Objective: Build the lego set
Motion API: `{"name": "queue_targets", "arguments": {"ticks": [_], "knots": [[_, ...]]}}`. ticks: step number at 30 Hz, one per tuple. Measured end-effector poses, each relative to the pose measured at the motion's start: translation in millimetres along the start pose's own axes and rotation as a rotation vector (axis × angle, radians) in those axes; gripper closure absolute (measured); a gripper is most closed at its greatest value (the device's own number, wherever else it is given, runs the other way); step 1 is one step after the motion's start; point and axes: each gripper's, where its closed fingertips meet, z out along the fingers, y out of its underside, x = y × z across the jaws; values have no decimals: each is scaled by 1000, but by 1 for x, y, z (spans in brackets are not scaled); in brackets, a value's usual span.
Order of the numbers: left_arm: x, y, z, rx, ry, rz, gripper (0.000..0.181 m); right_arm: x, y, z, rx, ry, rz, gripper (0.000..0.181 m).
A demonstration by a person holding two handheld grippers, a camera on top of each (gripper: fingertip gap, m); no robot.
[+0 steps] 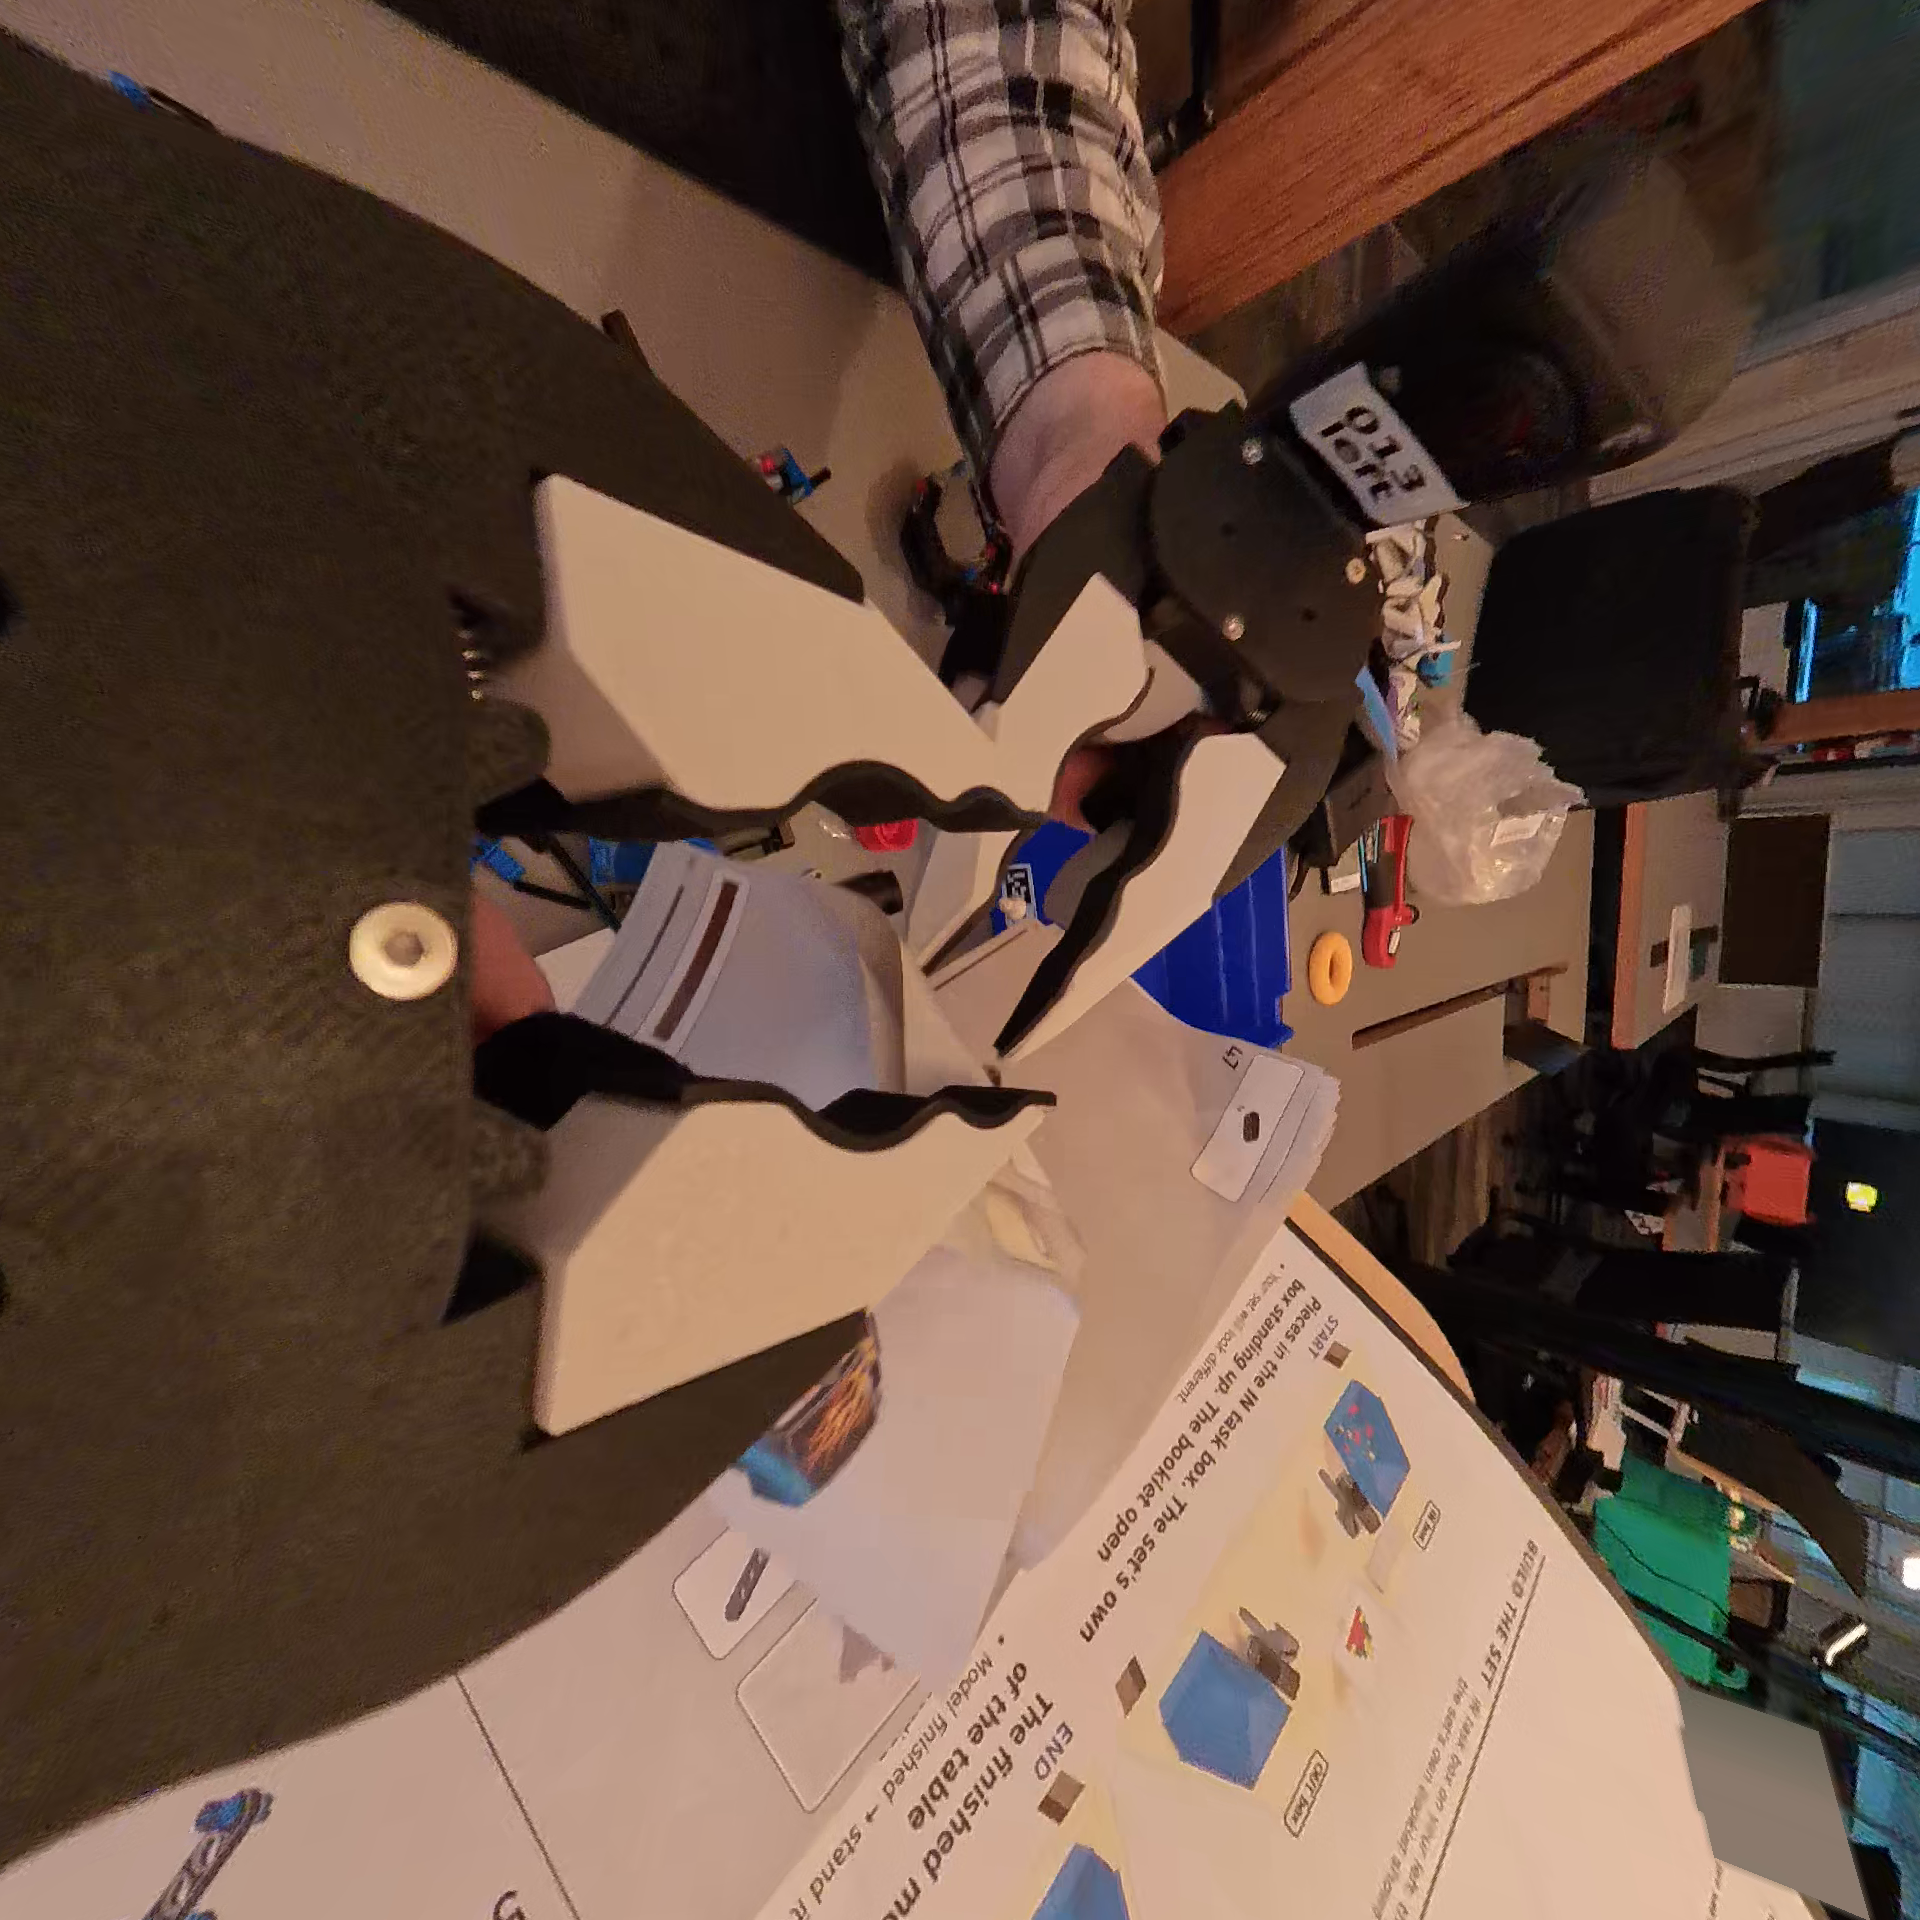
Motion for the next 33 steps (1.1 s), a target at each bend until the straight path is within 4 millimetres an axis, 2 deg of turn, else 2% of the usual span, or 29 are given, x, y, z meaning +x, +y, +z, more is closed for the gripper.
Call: {"name": "queue_targets", "arguments": {"ticks": [3,6,10,12,14,17,19,22,26,30,33], "knots": [[9,-2,-5,39,113,-87,151,6,3,3,3,16,16,135],[18,-1,-3,49,205,-191,136,14,1,1,31,45,10,138],[19,8,11,14,183,-172,134,28,7,-1,52,50,80,139],[23,9,16,7,191,-174,136,35,9,-6,25,98,51,137],[23,13,19,-21,165,-136,138,49,7,-22,-8,195,-11,134],[19,27,21,-89,107,-51,137,96,3,-67,-105,463,-153,133],[16,33,22,-107,85,-41,137,127,12,-96,-215,602,-218,129],[16,35,23,-105,72,-39,137,149,43,-110,-363,608,-169,116],[19,35,21,-106,58,-15,138,170,78,-110,-440,605,-126,115],[18,38,19,-125,40,22,138,180,93,-105,-442,617,-126,122],[16,40,17,-125,34,24,138,178,90,-103,-418,623,-165,148]]}}
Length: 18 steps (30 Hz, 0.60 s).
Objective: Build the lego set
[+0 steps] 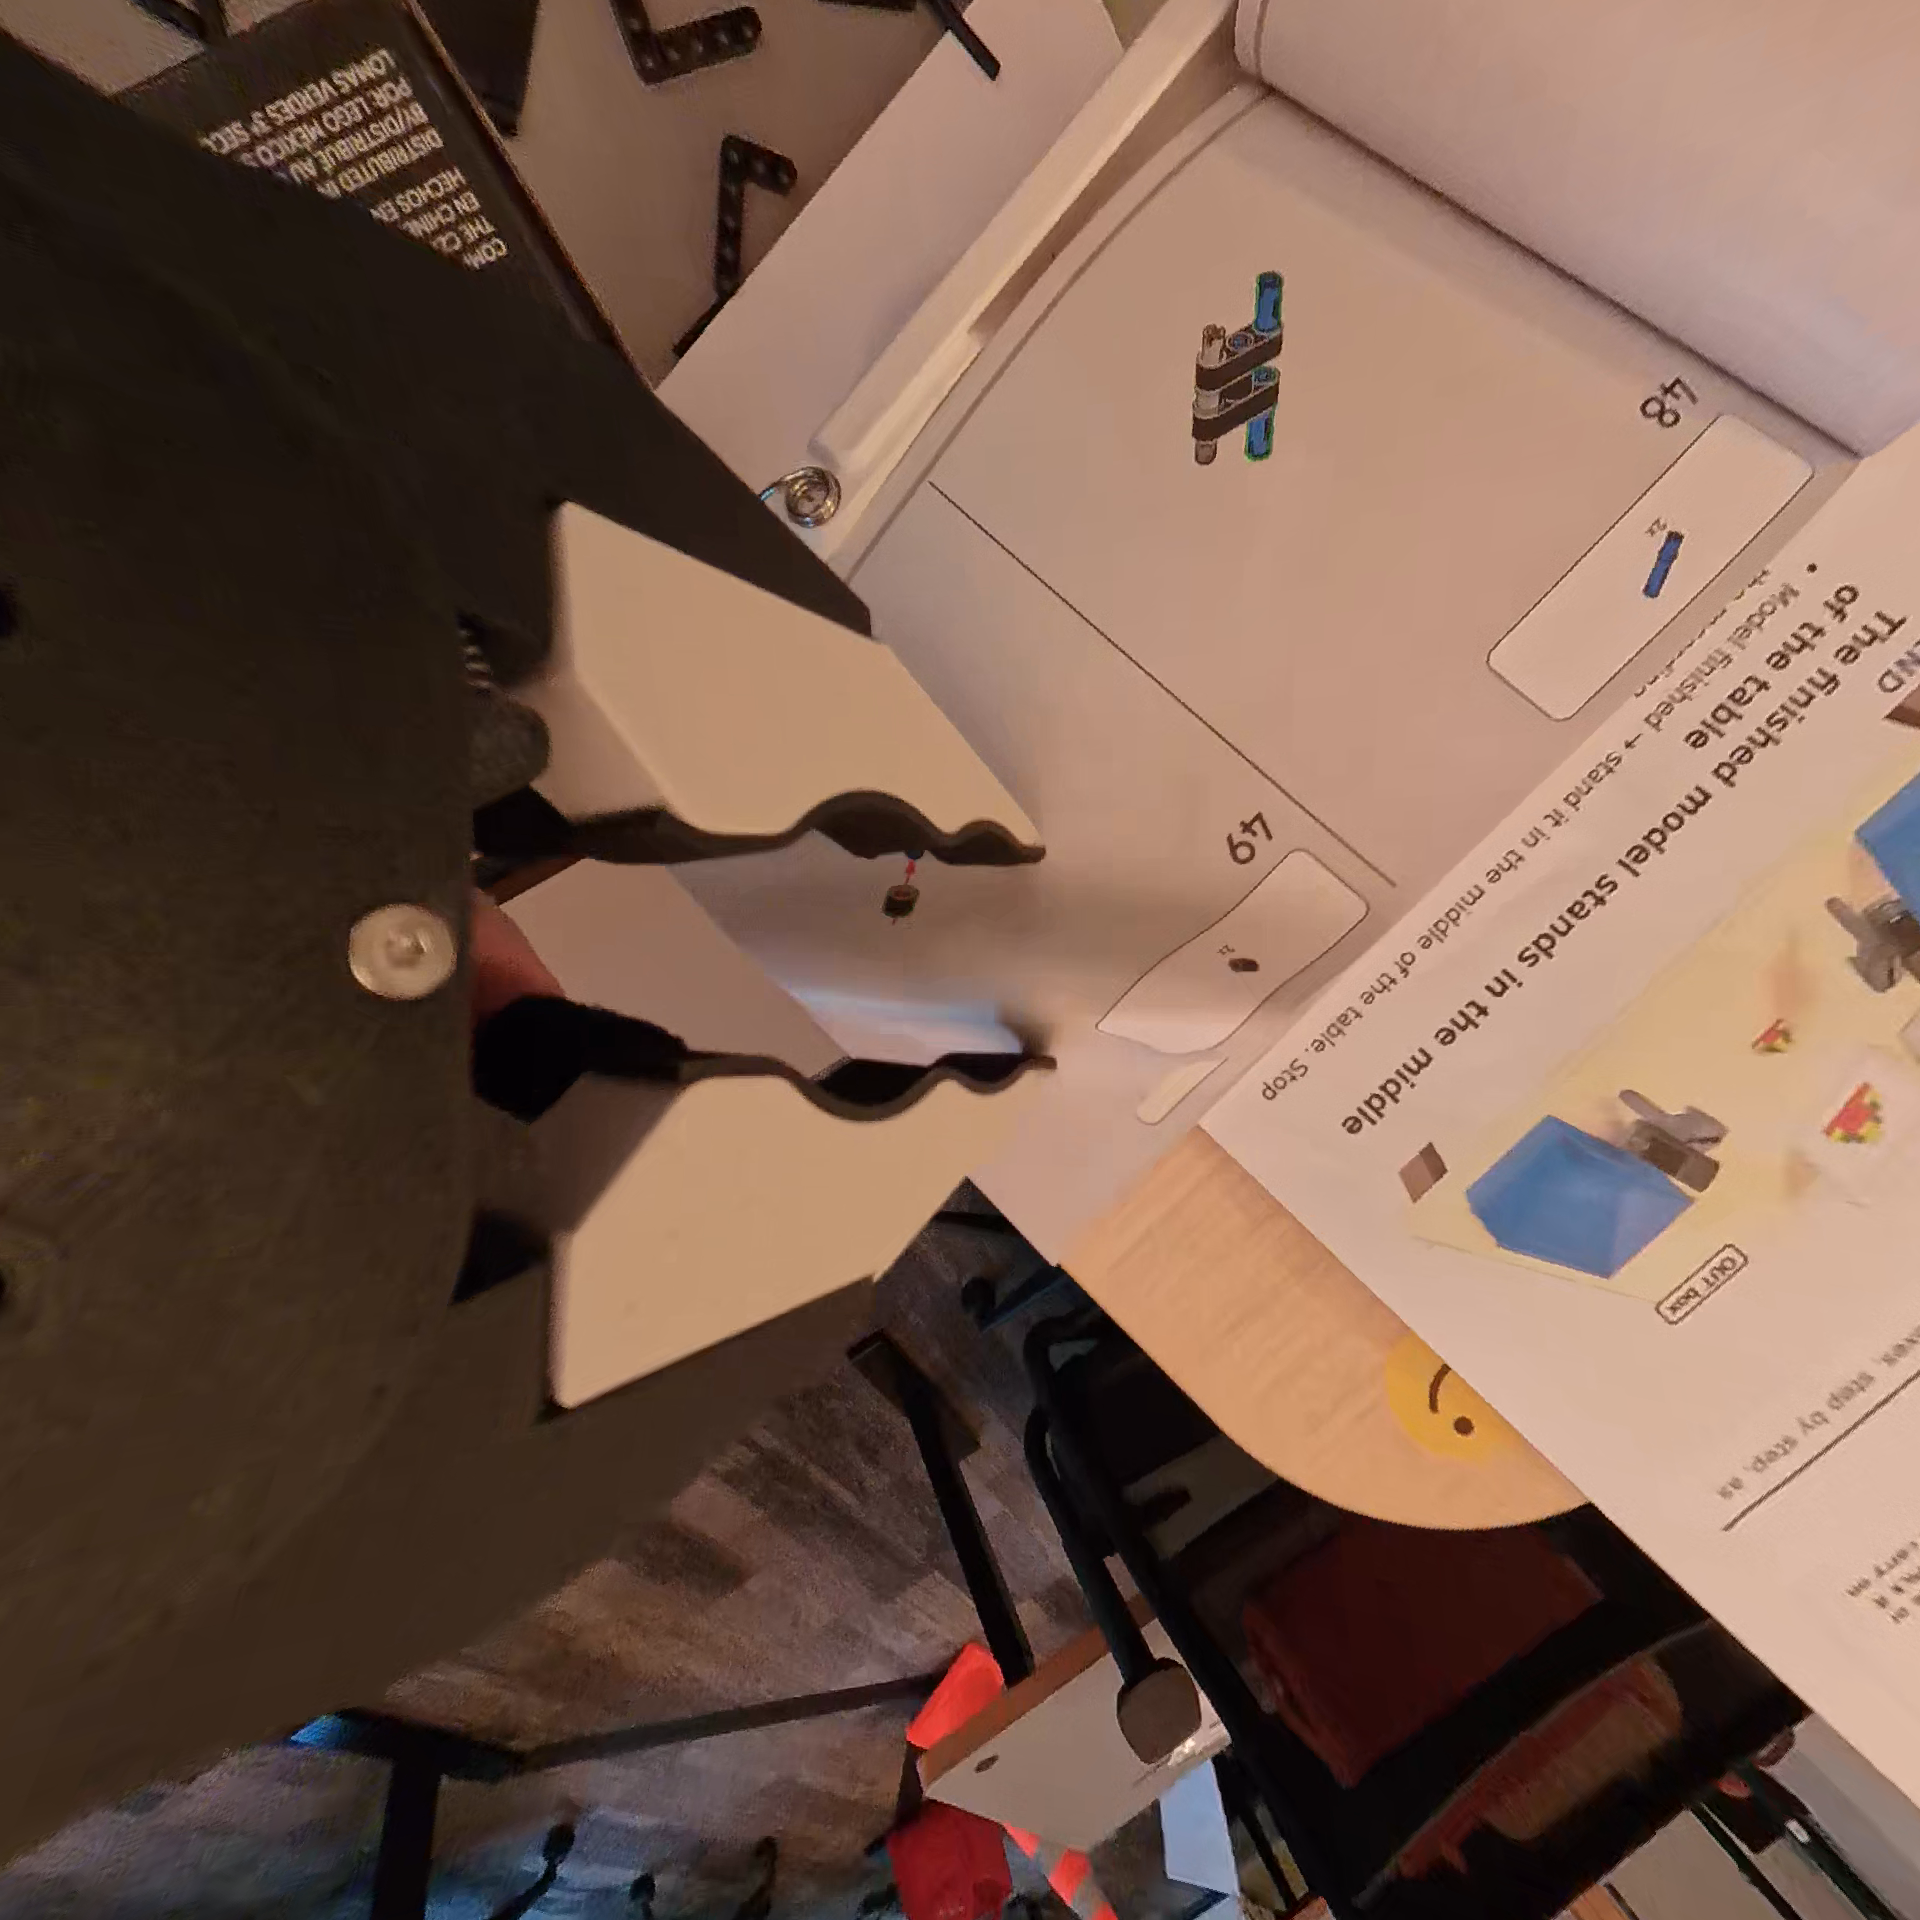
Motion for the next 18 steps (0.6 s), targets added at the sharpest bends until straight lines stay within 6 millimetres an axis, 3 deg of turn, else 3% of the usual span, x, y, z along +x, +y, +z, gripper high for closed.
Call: {"name": "queue_targets", "arguments": {"ticks": [4,8,12,15,18], "knots": [[-2,0,0,6,-1,-8,138,-4,-4,-2,0,18,-63,174],[-2,-3,0,11,-7,2,137,-15,-23,-16,58,3,-100,179],[-2,-9,-4,25,-14,11,136,-44,-50,-39,139,-136,-44,181],[-2,-19,-12,64,-6,-2,135,-80,-81,-58,248,-339,51,181],[1,-30,-25,125,29,-34,130,-111,-107,-67,308,-429,55,181]]}}
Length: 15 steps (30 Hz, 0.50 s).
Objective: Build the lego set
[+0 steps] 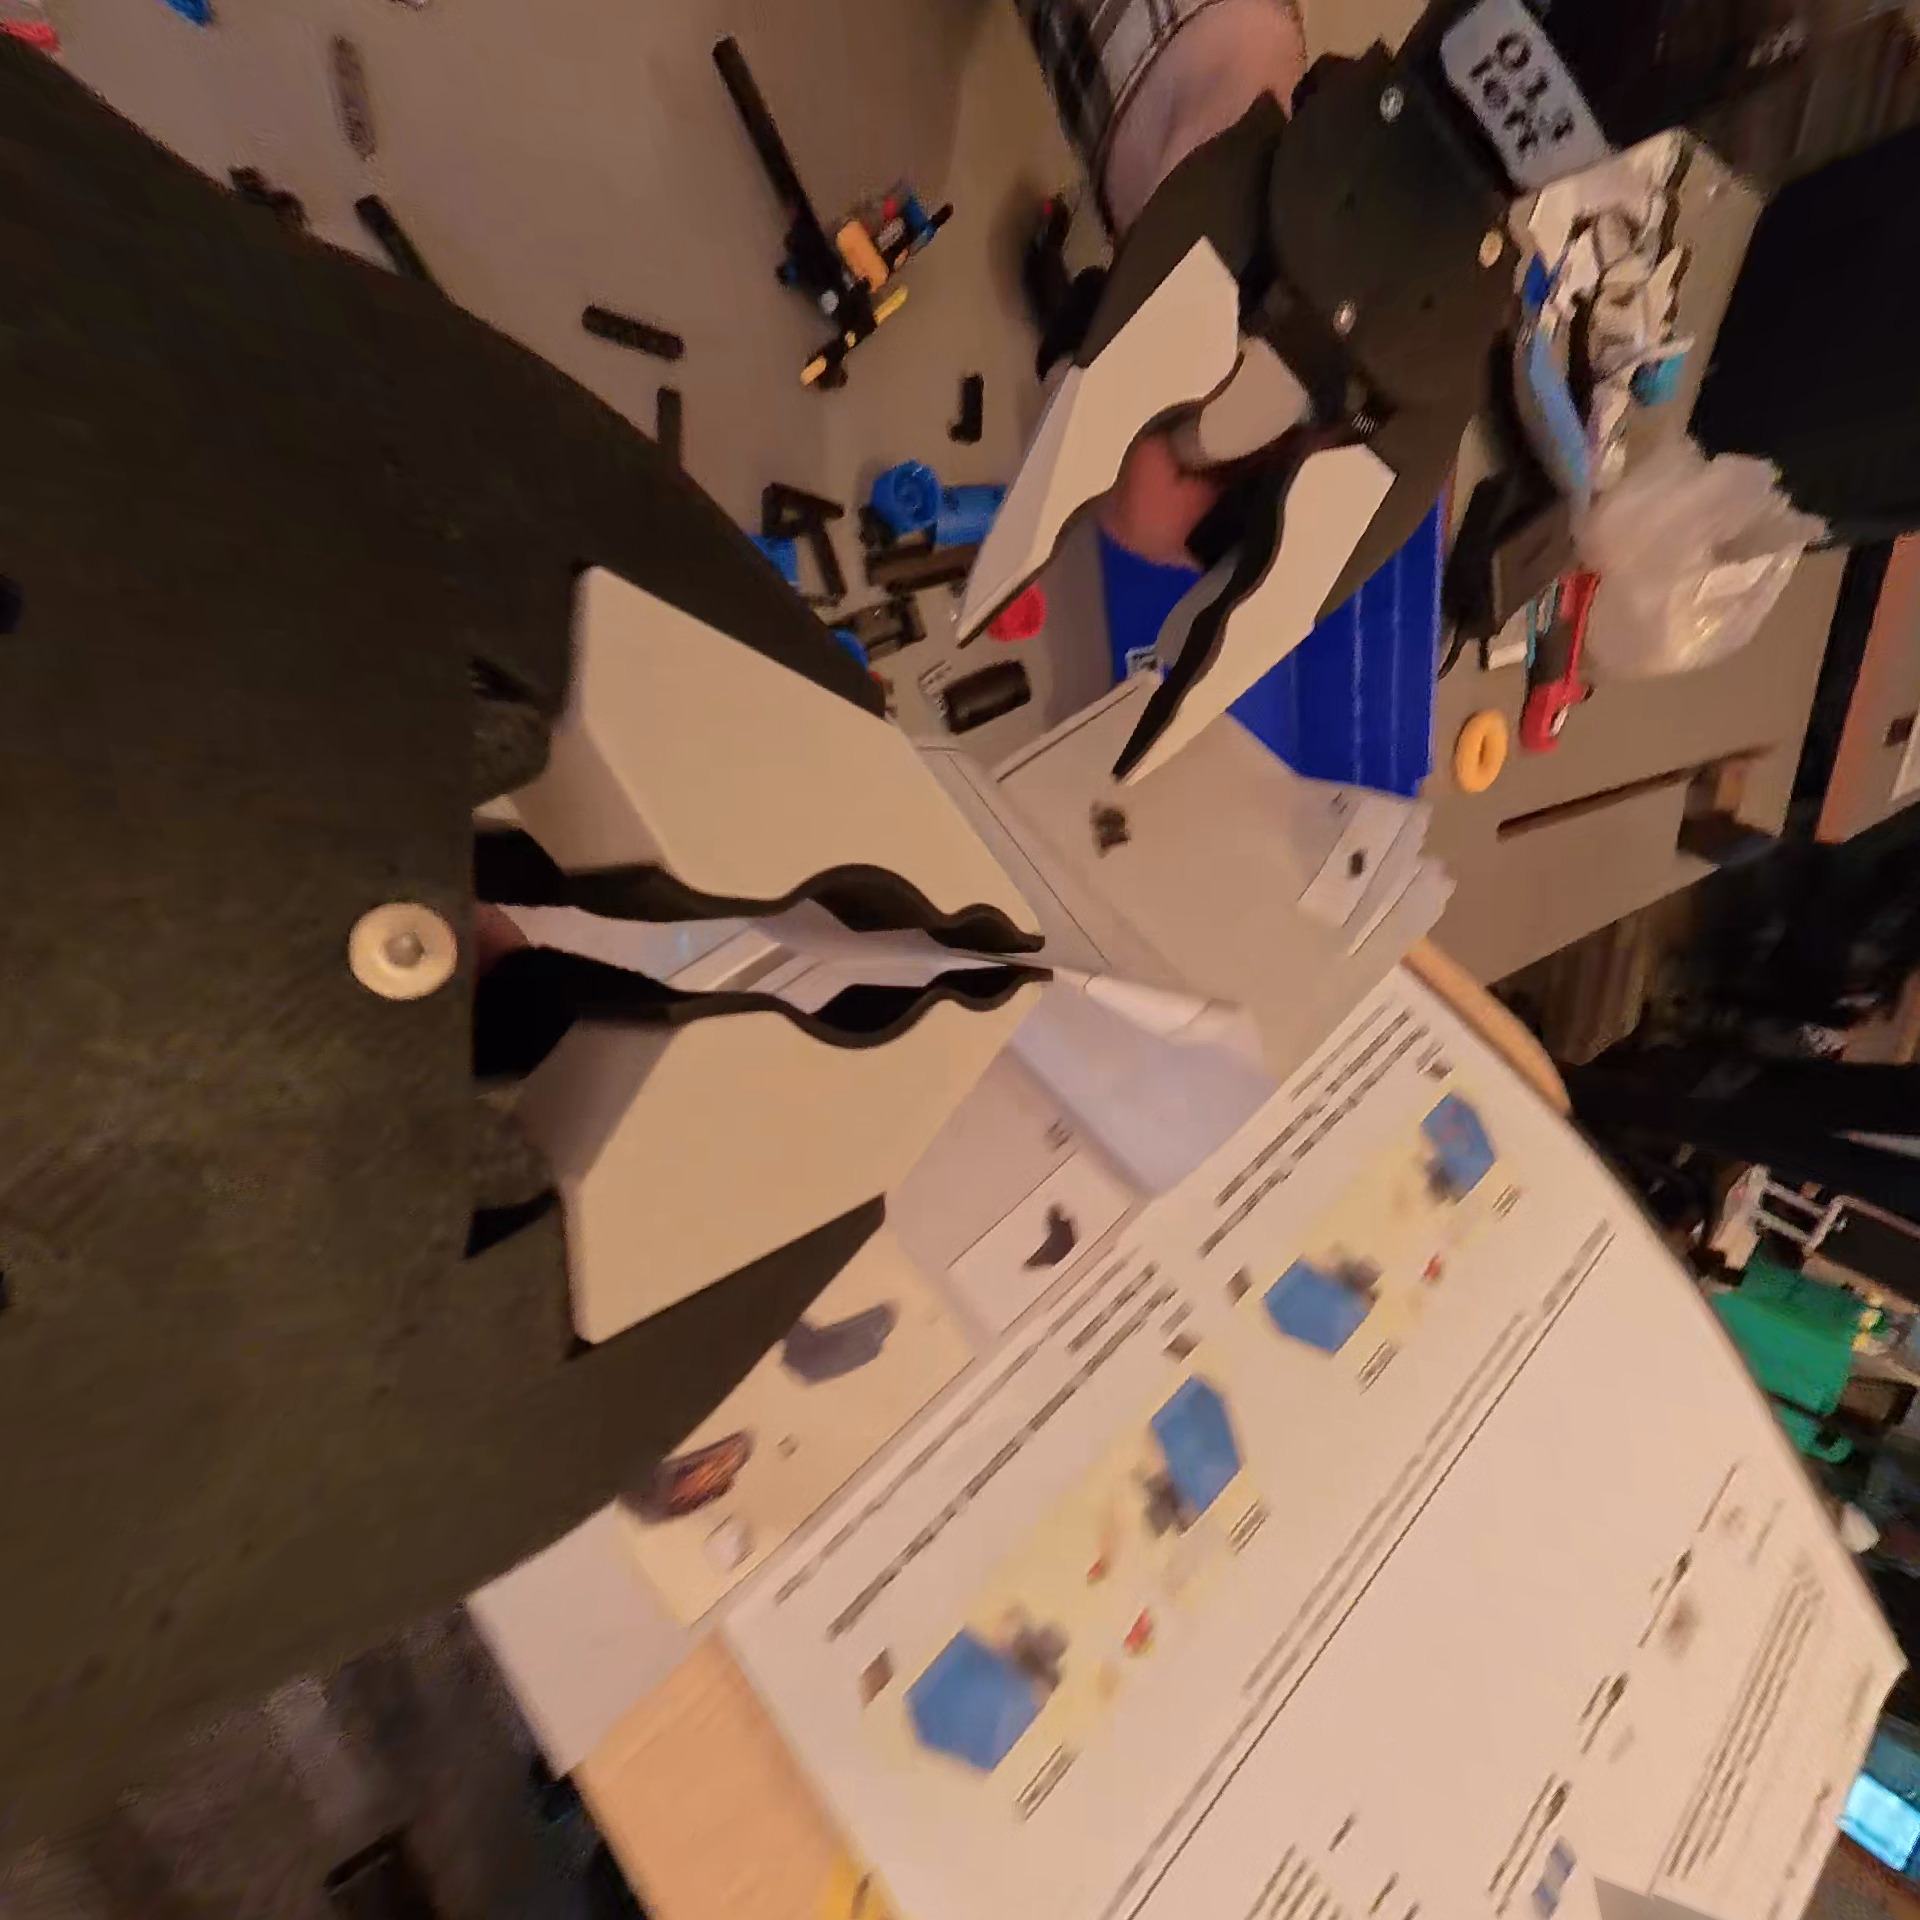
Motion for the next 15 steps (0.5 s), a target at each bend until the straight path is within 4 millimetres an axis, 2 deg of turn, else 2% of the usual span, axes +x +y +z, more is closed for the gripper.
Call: {"name": "queue_targets", "arguments": {"ticks": [4,7,11,15], "knots": [[1,-13,-19,87,76,-91,123,-32,-19,30,38,-80,11,172],[0,-15,-30,104,163,-169,113,-46,-27,54,51,-108,19,160],[-12,-15,-44,134,202,-238,107,-50,-30,81,63,-102,35,152],[-22,1,-44,99,213,-300,103,-49,-26,102,72,-123,96,139]]}}
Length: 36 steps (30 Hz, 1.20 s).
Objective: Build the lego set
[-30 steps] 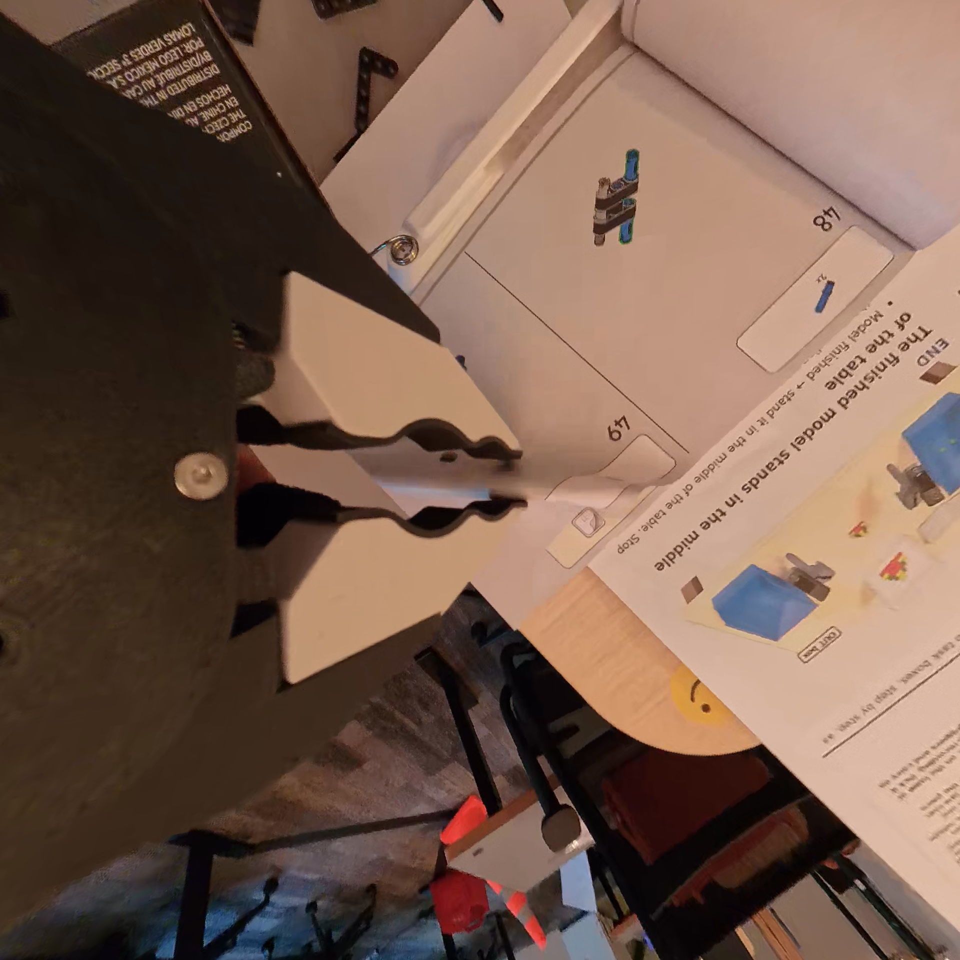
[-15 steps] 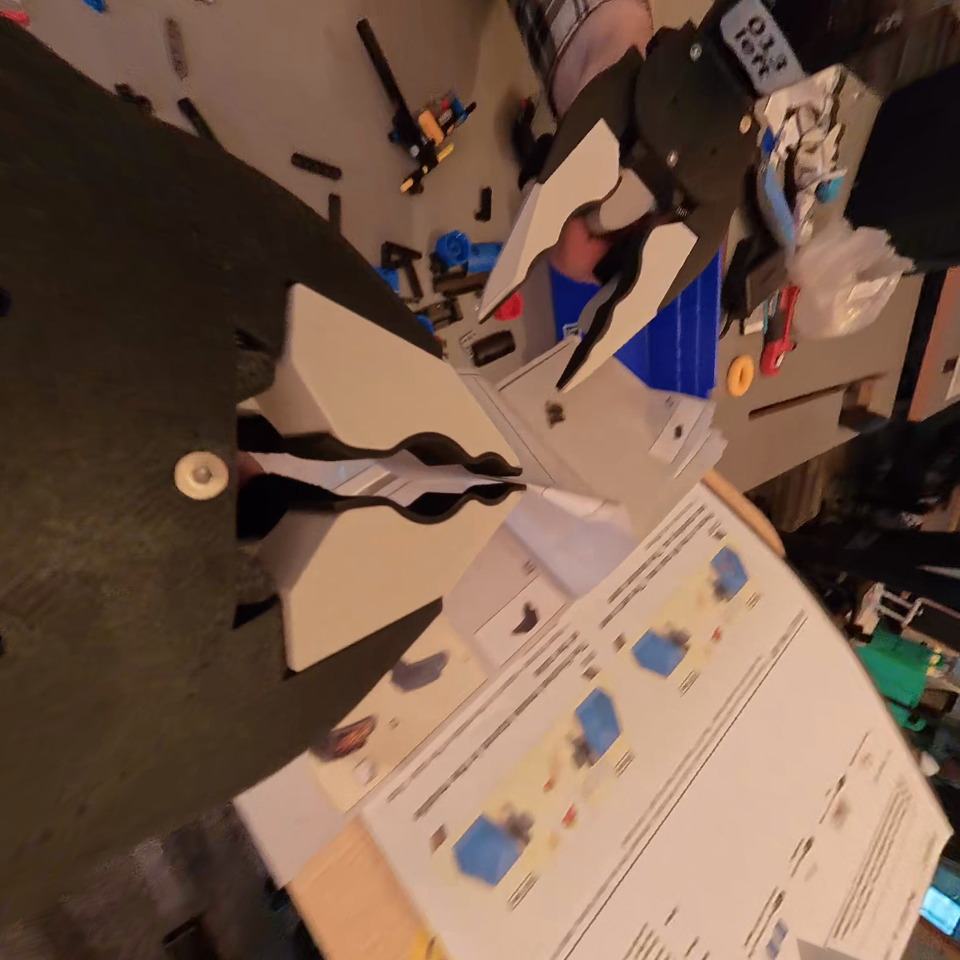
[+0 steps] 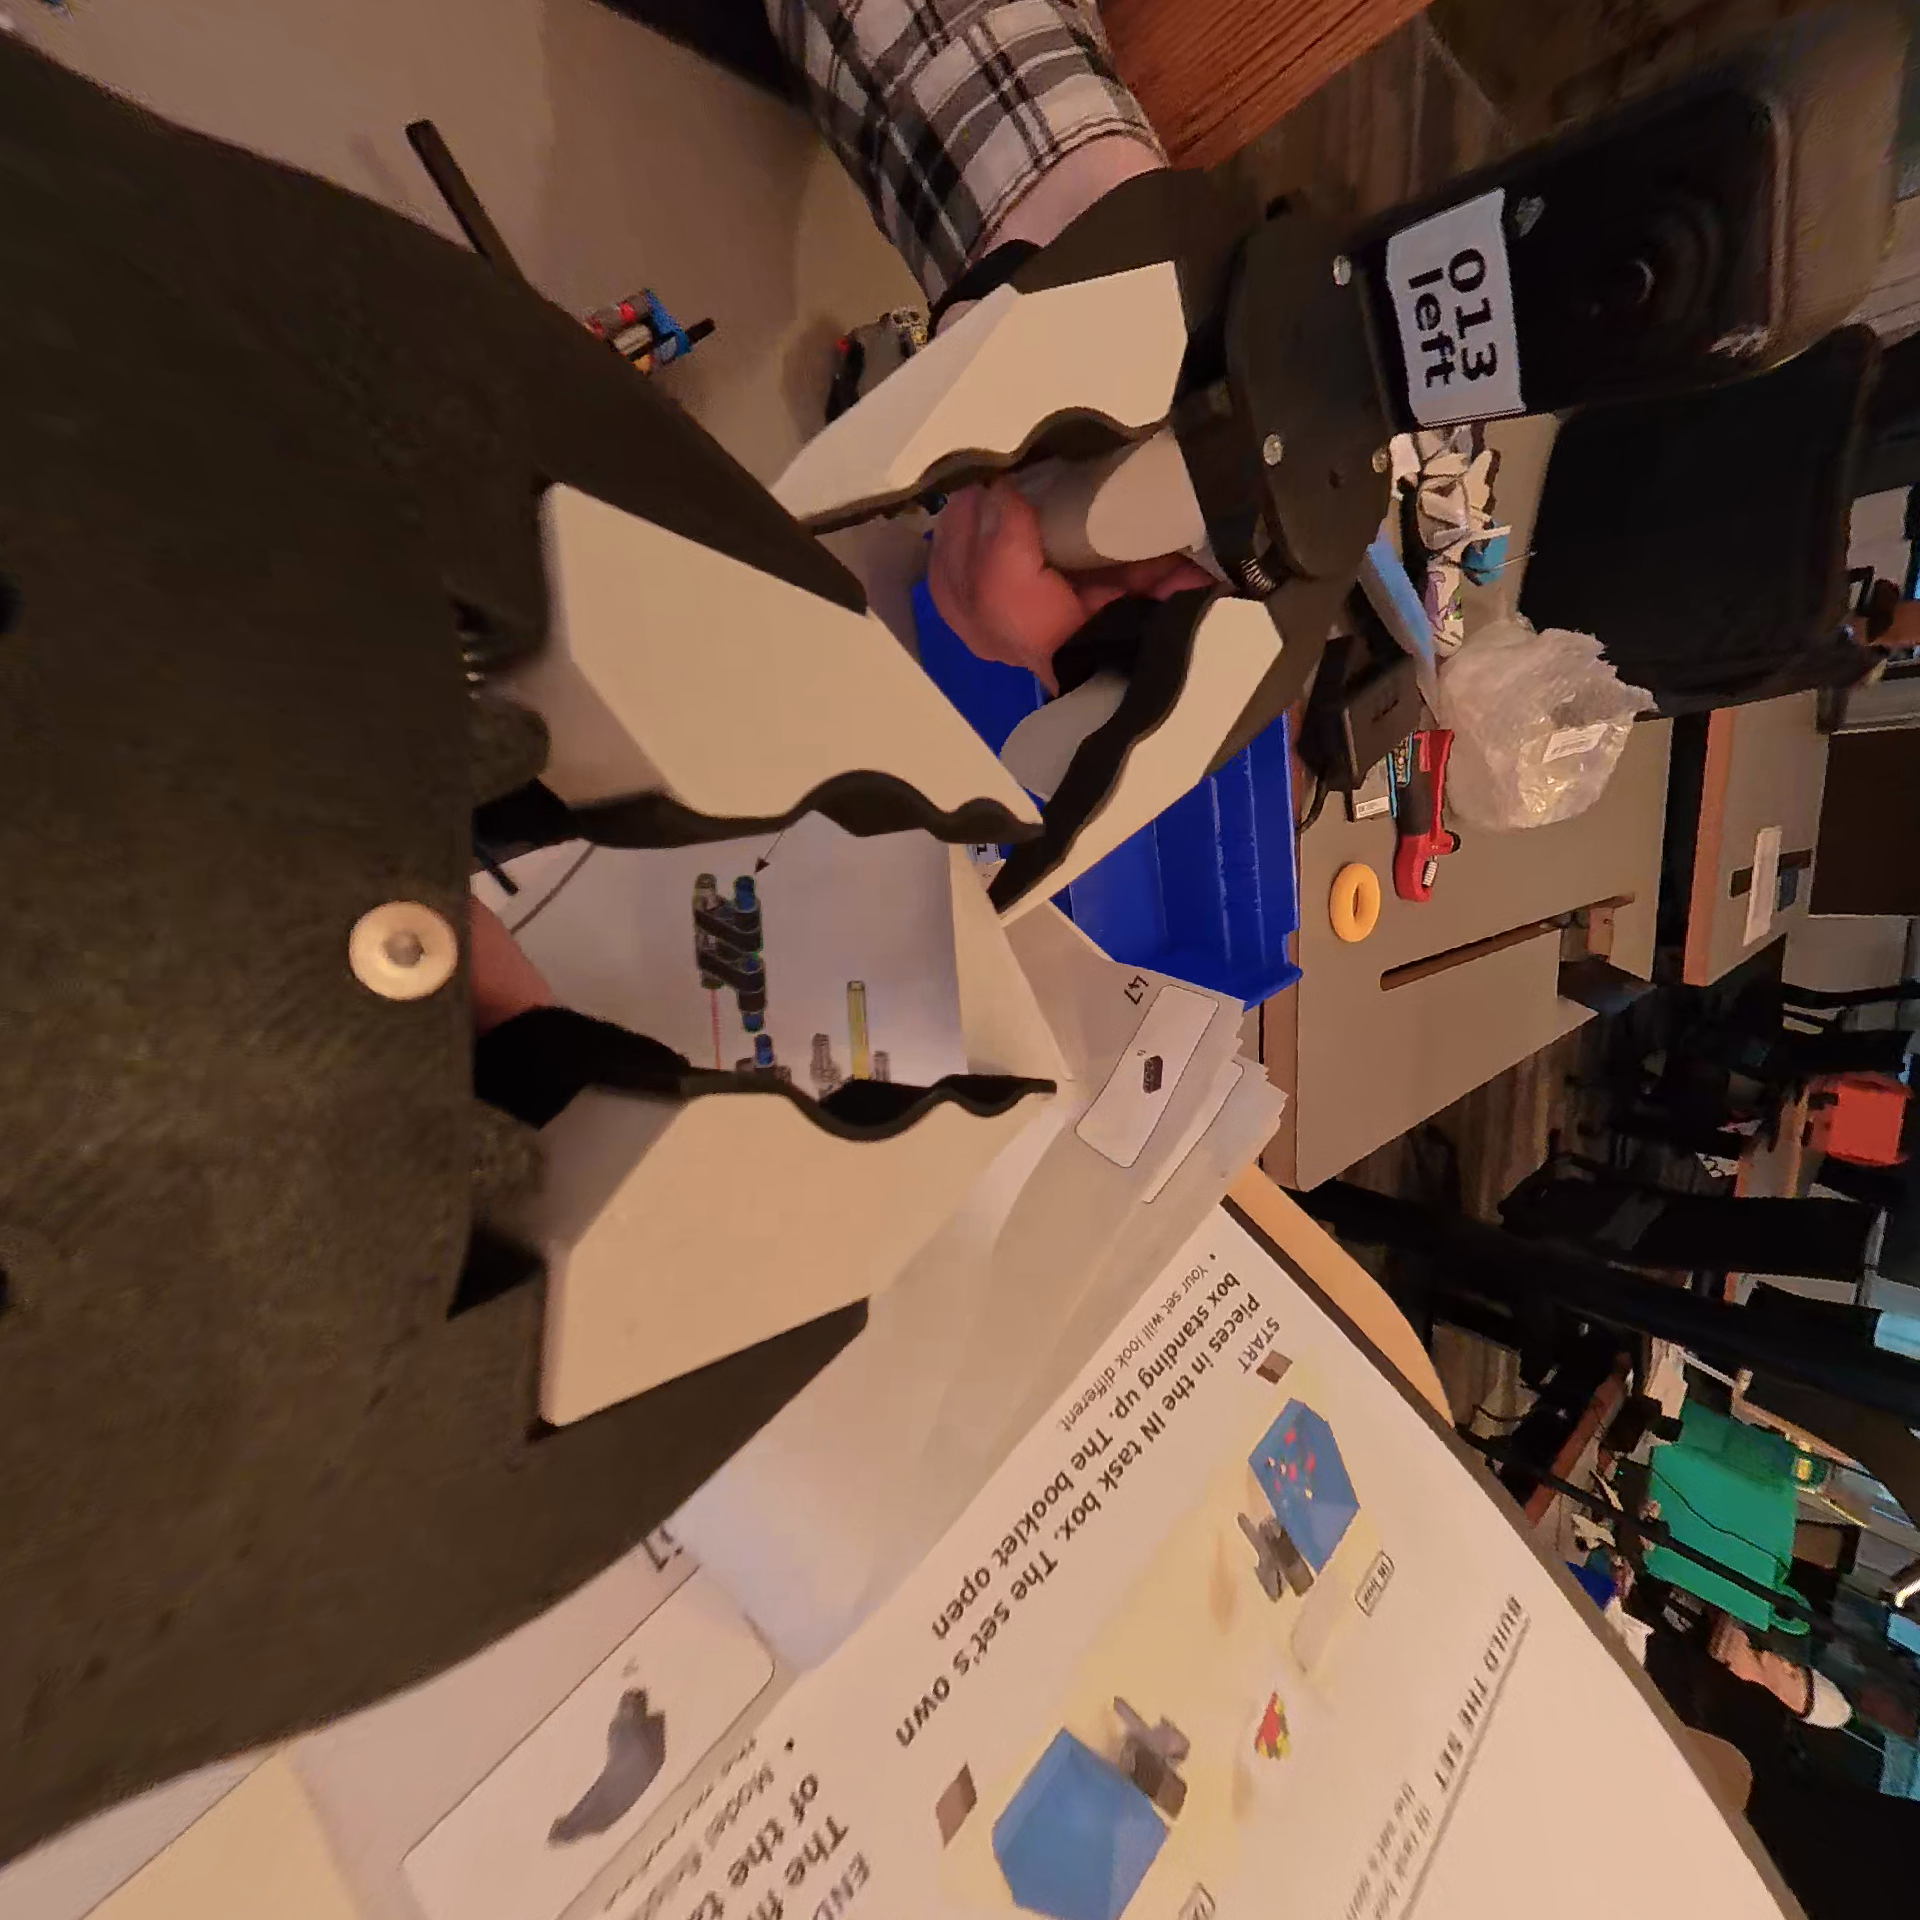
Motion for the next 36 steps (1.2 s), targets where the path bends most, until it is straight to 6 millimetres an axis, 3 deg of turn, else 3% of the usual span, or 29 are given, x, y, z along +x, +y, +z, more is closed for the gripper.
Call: {"name": "queue_targets", "arguments": {"ticks": [5,9,15,19,22,26,29,32,33,34,36], "knots": [[-27,31,6,-86,-79,-55,113,8,11,12,-3,-5,46,139],[-40,41,8,-93,-137,-61,181,8,12,10,17,-13,55,139],[-61,35,-5,-78,-248,-17,181,9,3,-22,34,40,-25,140],[-87,25,-27,-92,-376,28,181,-7,20,-38,-99,58,-203,147],[-103,18,-39,-92,-421,29,181,-21,47,-26,-237,45,-324,148],[-116,16,-47,-70,-459,7,181,-32,78,5,-371,69,-533,150],[-121,27,-48,-80,-468,0,181,-40,87,30,-400,101,-644,150],[-123,27,-47,-56,-456,-23,181,-33,98,46,-470,171,-782,149],[-123,27,-47,-54,-456,-23,181,-28,101,49,-491,203,-819,155],[-124,28,-47,-56,-459,-21,181,-24,99,51,-485,237,-843,174],[-126,29,-49,-53,-471,-13,181,-23,95,51,-452,244,-825,181]]}}
